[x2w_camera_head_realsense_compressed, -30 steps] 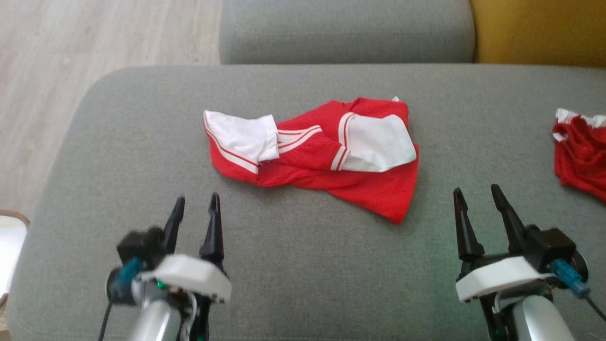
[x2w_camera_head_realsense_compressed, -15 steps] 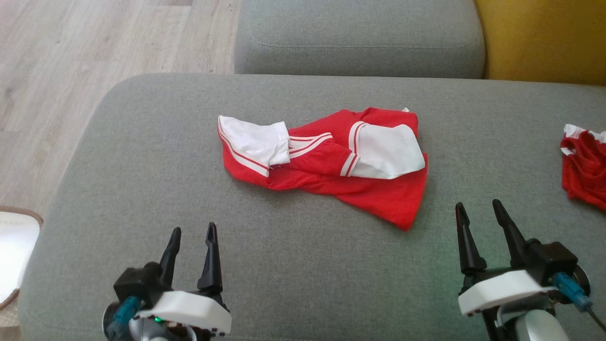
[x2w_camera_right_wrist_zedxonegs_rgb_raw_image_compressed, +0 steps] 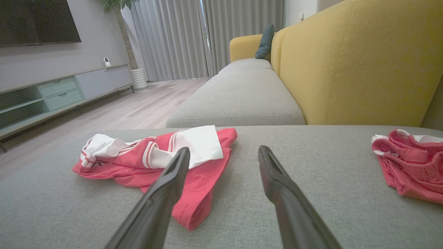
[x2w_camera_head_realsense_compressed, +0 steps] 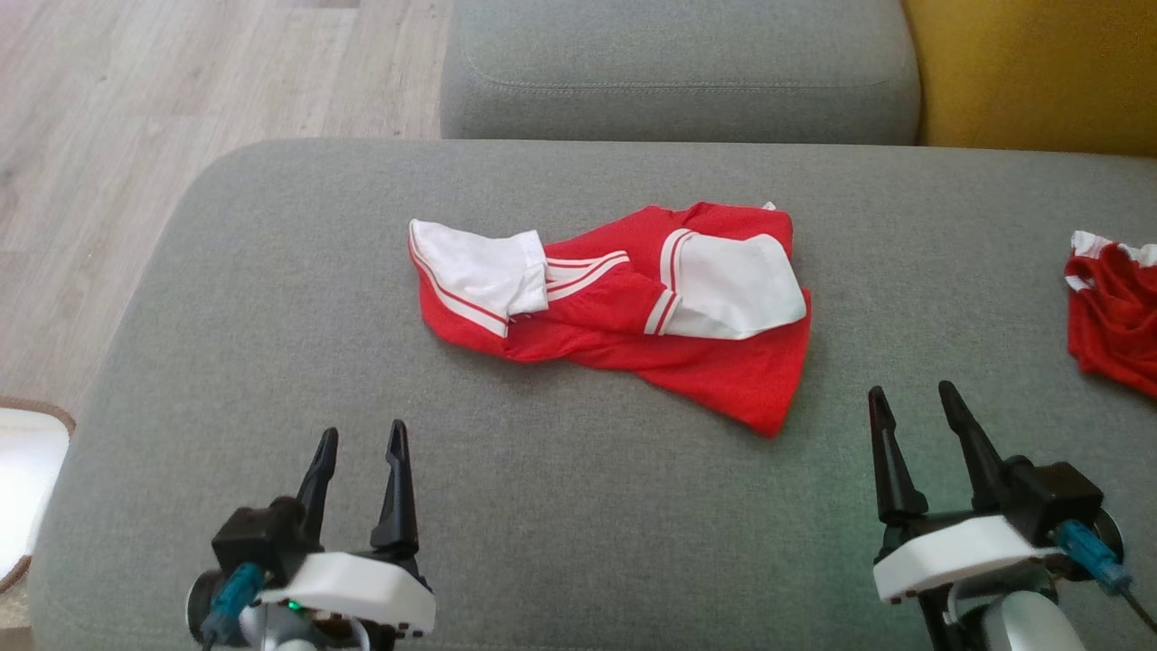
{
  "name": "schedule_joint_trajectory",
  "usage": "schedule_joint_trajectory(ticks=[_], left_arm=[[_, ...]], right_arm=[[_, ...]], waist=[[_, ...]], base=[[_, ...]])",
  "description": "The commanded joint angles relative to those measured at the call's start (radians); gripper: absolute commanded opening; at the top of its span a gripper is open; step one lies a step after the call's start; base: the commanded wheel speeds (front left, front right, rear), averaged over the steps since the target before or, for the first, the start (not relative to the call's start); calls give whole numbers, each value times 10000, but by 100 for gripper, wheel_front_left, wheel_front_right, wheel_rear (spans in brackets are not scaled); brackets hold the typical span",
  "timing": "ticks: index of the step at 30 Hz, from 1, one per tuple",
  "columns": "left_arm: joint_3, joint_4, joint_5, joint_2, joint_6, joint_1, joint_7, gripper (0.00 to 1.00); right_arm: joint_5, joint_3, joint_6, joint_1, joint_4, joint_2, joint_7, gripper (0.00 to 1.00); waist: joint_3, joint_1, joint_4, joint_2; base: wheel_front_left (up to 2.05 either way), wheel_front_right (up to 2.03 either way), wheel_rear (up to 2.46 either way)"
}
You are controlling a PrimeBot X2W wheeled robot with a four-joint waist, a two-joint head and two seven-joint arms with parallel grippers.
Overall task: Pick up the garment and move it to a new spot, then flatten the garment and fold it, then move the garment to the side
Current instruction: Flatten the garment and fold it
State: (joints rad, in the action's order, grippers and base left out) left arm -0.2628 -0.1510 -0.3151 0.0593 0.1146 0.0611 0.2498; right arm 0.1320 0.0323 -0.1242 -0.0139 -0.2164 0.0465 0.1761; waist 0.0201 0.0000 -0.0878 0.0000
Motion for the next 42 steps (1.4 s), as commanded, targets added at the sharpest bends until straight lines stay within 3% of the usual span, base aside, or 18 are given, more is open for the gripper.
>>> schedule_joint_trajectory(ticks=[1,22,33,42], left_arm=[[377,314,141,-32,-15,-483,120,100],[263,242,268,-81,-129,-584,120,100],[-140,780,245,-89,-97,-1022,120,100],[-591,1250,-137,-90,168,-1562,120,100]], right_arm=[[60,270,-65,307,297,37,98,100],[117,268,-65,257,248,37,184,100],[-800,1051,-65,1618,270,37,-406,100],[-2088,1403,-65,3853,-1474,285,-1117,100]], waist=[[2,0,21,0],[-59,0,46,0],[-1166,0,-671,0],[-2445,0,-1716,0]], base=[[0,0,0],[0,0,0],[0,0,0],[0,0,0]])
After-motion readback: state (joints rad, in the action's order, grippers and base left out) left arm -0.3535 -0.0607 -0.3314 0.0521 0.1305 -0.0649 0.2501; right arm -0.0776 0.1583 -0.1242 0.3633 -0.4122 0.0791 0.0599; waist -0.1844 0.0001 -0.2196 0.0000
